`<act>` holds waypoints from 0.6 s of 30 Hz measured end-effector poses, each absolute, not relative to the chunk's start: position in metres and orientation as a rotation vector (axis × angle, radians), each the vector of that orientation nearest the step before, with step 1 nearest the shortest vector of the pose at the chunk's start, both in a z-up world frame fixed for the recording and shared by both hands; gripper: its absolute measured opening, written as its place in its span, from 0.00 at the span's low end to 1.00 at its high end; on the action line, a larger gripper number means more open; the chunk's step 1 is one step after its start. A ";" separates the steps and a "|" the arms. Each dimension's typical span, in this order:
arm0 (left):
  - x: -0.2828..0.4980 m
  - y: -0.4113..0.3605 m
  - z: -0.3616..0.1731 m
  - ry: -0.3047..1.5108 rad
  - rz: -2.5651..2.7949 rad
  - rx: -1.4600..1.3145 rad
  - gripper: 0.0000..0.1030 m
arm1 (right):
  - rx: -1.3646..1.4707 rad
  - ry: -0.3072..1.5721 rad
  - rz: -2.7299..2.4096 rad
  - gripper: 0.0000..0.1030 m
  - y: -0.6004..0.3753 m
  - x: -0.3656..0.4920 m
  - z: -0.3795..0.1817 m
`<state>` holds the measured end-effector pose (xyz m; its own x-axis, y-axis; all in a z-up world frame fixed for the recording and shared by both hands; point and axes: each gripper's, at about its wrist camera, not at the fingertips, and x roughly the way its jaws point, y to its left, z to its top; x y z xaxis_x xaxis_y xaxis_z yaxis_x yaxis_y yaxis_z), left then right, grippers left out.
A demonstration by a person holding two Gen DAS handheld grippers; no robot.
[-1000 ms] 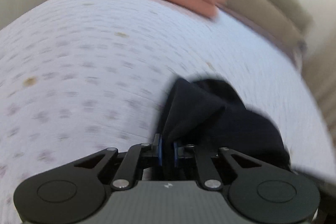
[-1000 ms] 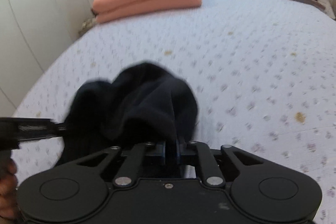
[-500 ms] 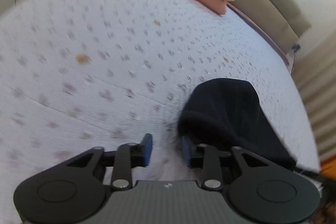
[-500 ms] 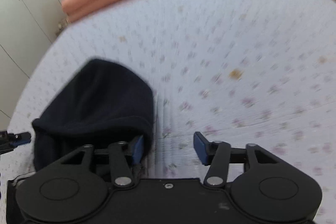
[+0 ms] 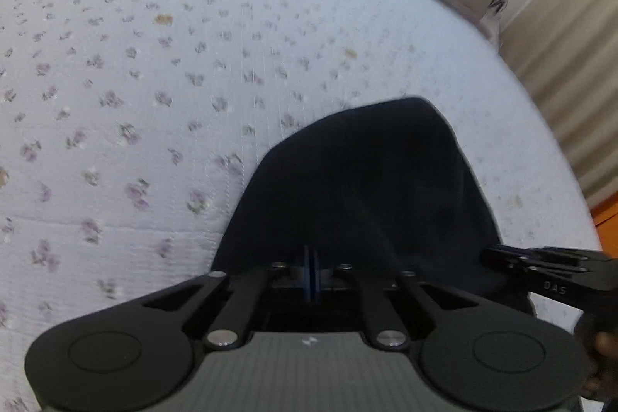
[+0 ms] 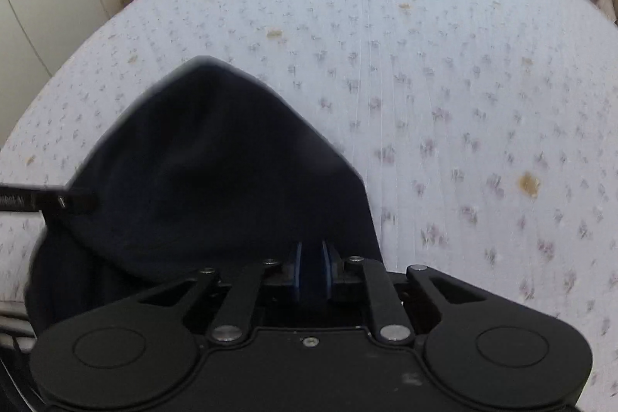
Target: Fold large clothes
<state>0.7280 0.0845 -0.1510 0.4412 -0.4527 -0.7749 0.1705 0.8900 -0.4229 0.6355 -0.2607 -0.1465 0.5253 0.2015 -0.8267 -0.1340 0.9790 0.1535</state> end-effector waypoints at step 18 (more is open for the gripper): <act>0.790 0.070 -0.133 0.948 -0.477 -0.022 0.79 | 0.317 1.023 0.320 0.88 -0.327 0.708 -0.154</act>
